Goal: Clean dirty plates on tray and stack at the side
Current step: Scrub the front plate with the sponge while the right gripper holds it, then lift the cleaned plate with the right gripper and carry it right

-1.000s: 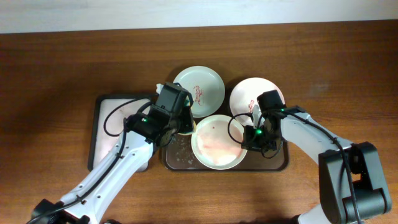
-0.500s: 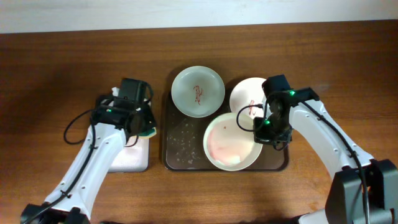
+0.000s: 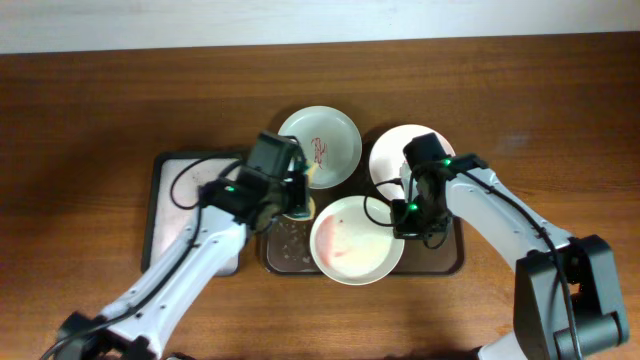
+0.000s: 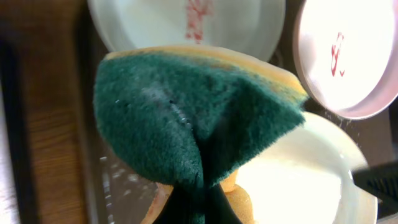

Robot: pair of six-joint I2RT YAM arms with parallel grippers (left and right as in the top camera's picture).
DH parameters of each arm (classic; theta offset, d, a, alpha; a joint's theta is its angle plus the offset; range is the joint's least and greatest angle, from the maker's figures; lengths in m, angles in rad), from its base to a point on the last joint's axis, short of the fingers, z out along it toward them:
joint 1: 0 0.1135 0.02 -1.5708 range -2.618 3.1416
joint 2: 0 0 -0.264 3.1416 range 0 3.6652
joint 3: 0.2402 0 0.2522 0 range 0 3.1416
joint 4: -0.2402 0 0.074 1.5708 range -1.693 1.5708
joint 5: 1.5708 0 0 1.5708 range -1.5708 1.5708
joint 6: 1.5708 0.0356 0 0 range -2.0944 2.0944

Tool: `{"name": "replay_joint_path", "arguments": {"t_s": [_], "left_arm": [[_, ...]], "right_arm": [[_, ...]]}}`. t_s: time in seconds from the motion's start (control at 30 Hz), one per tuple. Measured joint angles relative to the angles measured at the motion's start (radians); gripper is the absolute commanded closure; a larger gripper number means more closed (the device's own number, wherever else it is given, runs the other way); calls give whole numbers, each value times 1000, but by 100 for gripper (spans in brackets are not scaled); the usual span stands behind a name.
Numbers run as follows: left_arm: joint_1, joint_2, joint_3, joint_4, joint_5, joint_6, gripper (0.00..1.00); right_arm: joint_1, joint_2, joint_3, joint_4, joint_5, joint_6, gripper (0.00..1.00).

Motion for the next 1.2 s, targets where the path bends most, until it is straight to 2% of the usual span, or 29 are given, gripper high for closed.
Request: {"name": "replay_joint_path", "arguments": {"t_s": [0.2, 0.27, 0.47, 0.73, 0.87, 0.93, 1.03, 1.07, 1.17, 1.2], "left_arm": [[-180, 206, -2, 158, 42, -8, 100], [-203, 255, -2, 209, 69, -13, 100], [-210, 337, 6, 227, 79, -65, 100], [-56, 342, 21, 80, 217, -158, 100], [-42, 284, 8, 37, 288, -60, 100], [-29, 96, 2, -4, 222, -17, 100], [34, 27, 3, -60, 154, 0, 100], [79, 27, 3, -69, 133, 2, 100], [222, 27, 2, -117, 92, 30, 100], [281, 27, 2, -142, 65, 39, 100]], "right_arm": [[4, 2, -80, 109, -11, 0, 95], [4, 2, -80, 113, -11, 0, 95], [4, 2, -80, 112, -11, 0, 95], [10, 2, -80, 117, -53, 1, 95], [10, 2, -80, 99, -45, 0, 94], [10, 2, -80, 94, -35, 0, 93], [10, 2, -80, 94, -29, 1, 86], [10, 2, -80, 94, -28, 1, 70], [10, 2, -80, 94, -25, 0, 71], [10, 2, -81, 94, -26, 0, 74]]}}
